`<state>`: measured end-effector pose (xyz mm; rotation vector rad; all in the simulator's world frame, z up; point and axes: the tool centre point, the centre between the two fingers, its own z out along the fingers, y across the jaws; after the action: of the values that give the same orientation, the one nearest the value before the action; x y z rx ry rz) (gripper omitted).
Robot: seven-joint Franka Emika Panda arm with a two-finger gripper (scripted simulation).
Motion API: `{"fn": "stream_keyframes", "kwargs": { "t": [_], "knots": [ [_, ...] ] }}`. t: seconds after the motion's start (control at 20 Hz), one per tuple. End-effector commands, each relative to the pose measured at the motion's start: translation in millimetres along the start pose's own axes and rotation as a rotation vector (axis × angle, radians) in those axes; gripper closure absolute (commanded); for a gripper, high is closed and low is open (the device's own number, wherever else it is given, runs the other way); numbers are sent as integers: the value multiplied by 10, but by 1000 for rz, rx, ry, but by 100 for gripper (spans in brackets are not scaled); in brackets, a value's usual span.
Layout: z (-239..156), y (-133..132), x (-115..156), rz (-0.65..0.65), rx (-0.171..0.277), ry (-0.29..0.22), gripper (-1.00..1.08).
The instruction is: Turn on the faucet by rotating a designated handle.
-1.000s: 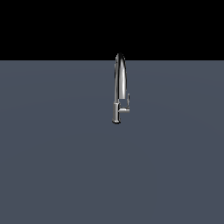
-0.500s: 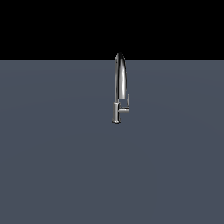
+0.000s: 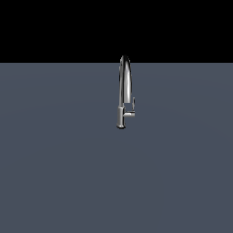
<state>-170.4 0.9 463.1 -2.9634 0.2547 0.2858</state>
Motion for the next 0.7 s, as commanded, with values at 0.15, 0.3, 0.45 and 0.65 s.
{"fn": "stream_keyframes", "kwargs": {
  "t": [0.15,0.3,0.45,0.65],
  "knots": [
    [30,-21,336,69,70,-72,108],
    [55,-23,521,107,109,-112,108],
    [89,-19,706,145,148,-153,108],
    [145,-6,953,197,201,-207,108]
  ]
}}
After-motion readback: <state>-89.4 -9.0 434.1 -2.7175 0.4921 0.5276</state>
